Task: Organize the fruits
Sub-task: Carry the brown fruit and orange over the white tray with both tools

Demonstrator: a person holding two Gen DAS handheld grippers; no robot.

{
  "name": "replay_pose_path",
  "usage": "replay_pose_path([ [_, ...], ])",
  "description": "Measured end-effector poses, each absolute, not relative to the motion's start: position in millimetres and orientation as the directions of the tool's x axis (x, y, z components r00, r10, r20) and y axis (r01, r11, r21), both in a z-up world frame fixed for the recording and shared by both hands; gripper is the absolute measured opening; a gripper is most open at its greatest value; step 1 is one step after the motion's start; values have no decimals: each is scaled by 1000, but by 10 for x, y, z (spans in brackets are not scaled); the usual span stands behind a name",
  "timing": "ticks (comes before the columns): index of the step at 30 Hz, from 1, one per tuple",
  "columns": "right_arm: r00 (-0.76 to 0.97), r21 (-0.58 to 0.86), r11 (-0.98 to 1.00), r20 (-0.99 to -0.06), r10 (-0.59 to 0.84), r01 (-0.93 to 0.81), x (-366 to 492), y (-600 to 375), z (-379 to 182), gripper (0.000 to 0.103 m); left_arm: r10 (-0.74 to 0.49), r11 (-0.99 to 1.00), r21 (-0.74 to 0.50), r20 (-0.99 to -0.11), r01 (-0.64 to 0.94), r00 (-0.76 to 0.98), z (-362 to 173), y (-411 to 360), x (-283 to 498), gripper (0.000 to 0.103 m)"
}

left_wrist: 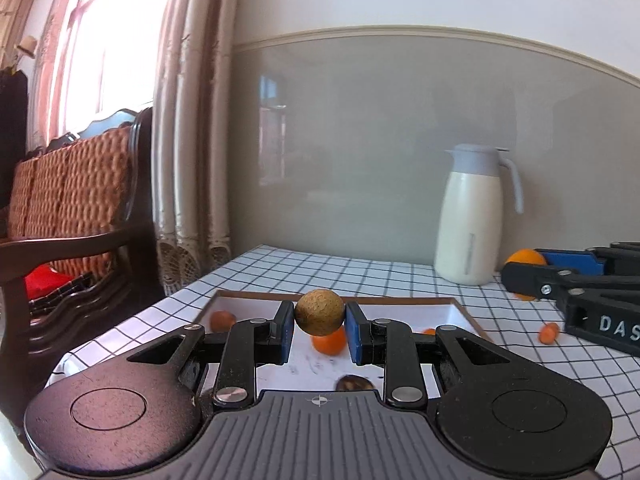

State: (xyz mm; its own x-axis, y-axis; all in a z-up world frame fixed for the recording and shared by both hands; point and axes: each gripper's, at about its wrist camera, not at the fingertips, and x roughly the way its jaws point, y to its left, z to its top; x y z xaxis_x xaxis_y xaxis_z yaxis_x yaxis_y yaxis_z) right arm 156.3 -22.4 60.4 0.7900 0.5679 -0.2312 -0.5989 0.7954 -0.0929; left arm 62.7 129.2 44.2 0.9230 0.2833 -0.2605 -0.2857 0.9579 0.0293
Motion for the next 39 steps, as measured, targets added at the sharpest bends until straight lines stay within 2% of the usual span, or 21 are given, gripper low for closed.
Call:
replay_pose_path([
  [5, 801, -86, 809, -235, 551, -582, 1719, -206, 620, 22, 327, 945, 70, -252, -320, 911, 424, 1456, 737, 27],
  [10, 805, -61, 822, -254, 536, -566, 1853, -185, 574, 22, 359, 932, 49, -279, -360, 891, 367, 1683, 857, 27],
  [23, 789, -72, 818, -324, 521, -570, 2182, -14, 436, 22, 394, 916, 52, -312, -399, 865, 267, 1953, 1064, 27],
  [39, 757, -19, 828, -416, 503, -561, 2712, 102, 270, 22, 413, 901, 23, -355, -434, 839, 221, 2159, 1368, 27],
])
